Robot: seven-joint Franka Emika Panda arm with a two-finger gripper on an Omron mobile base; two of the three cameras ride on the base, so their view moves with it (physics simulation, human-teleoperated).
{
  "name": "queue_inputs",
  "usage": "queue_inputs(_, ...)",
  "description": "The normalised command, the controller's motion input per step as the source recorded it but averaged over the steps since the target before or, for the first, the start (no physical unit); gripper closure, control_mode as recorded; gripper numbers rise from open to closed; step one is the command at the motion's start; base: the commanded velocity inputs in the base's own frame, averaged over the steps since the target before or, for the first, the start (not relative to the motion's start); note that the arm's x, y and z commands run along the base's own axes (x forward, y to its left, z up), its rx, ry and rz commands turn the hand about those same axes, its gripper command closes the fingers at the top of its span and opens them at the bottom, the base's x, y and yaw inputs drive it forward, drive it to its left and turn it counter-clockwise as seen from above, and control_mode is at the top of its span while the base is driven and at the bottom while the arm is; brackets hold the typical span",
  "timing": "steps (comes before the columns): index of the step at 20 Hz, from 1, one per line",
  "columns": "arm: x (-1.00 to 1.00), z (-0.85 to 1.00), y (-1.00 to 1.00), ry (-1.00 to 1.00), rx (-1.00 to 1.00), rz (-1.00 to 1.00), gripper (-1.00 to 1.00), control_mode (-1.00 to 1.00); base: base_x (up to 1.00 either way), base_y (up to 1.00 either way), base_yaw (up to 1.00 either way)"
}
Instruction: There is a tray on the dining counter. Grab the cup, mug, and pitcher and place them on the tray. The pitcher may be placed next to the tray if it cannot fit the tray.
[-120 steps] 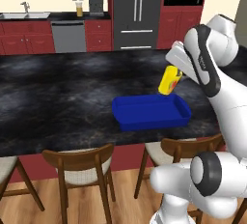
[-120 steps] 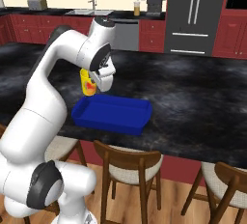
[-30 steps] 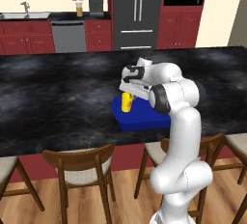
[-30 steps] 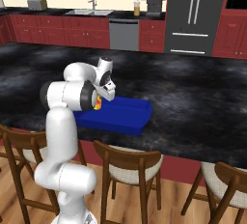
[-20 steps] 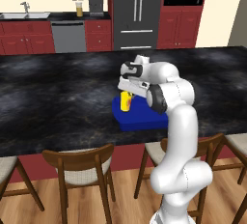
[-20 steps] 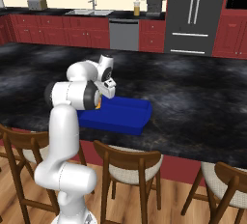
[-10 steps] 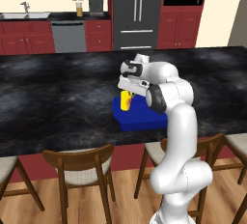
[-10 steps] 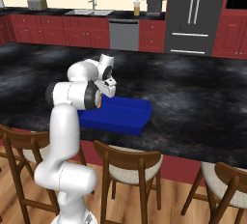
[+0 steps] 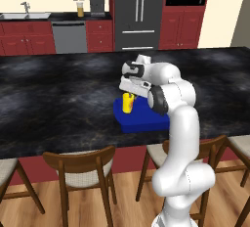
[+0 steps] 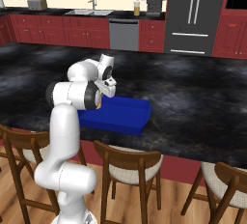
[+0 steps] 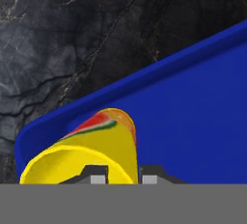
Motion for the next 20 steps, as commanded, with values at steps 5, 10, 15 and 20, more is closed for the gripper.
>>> queue_inputs(5, 0.0, 0.0, 0.0, 0.0, 0.0, 0.0, -1.0, -1.0, 0.0, 0.0, 0.0)
queue_inputs(10, 0.0, 0.0, 0.0, 0.0, 0.0, 0.0, -1.0, -1.0, 0.0, 0.0, 0.0)
queue_inputs(15, 0.0, 0.0, 0.0, 0.0, 0.0, 0.0, -1.0, -1.0, 0.0, 0.0, 0.0)
queue_inputs(20, 0.0, 0.3, 0.0, 0.01, 0.0, 0.02, -1.0, -1.0, 0.0, 0.0, 0.0)
